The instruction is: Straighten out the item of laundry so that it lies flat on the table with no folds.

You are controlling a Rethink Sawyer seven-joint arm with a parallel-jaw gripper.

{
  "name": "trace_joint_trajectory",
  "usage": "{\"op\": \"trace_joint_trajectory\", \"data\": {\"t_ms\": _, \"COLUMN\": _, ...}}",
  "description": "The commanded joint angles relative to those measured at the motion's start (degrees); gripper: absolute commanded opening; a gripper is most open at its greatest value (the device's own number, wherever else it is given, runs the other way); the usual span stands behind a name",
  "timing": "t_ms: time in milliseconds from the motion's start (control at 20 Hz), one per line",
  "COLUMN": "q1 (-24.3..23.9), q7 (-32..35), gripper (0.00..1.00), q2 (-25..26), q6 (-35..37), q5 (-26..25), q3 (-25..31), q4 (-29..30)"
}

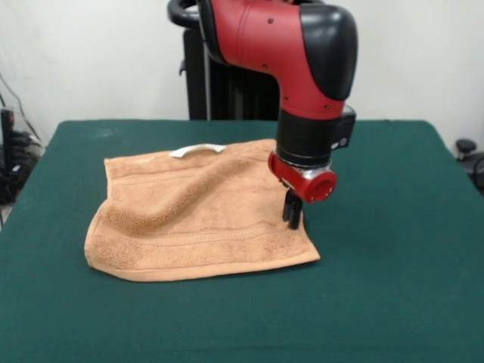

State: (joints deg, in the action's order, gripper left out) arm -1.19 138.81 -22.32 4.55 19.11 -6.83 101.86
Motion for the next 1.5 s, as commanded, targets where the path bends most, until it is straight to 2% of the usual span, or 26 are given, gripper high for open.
{"op": "trace_joint_trajectory", "data": {"t_ms": 50, "q1": -2.79, "q7": 10.60, "gripper": 0.00, "q2": 3.68, "q6": -0.14, "q5": 3.15, "q3": 10.03, "q4": 2.45}}
{"op": "trace_joint_trajectory", "data": {"t_ms": 350, "q1": -2.38, "q7": 12.92, "gripper": 0.00, "q2": 3.13, "q6": -1.51, "q5": 4.28, "q3": 14.89, "q4": 4.58}}
{"op": "trace_joint_trajectory", "data": {"t_ms": 1500, "q1": -2.42, "q7": 15.30, "gripper": 0.00, "q2": 1.44, "q6": -2.32, "q5": 7.96, "q3": 20.17, "q4": 8.49}}
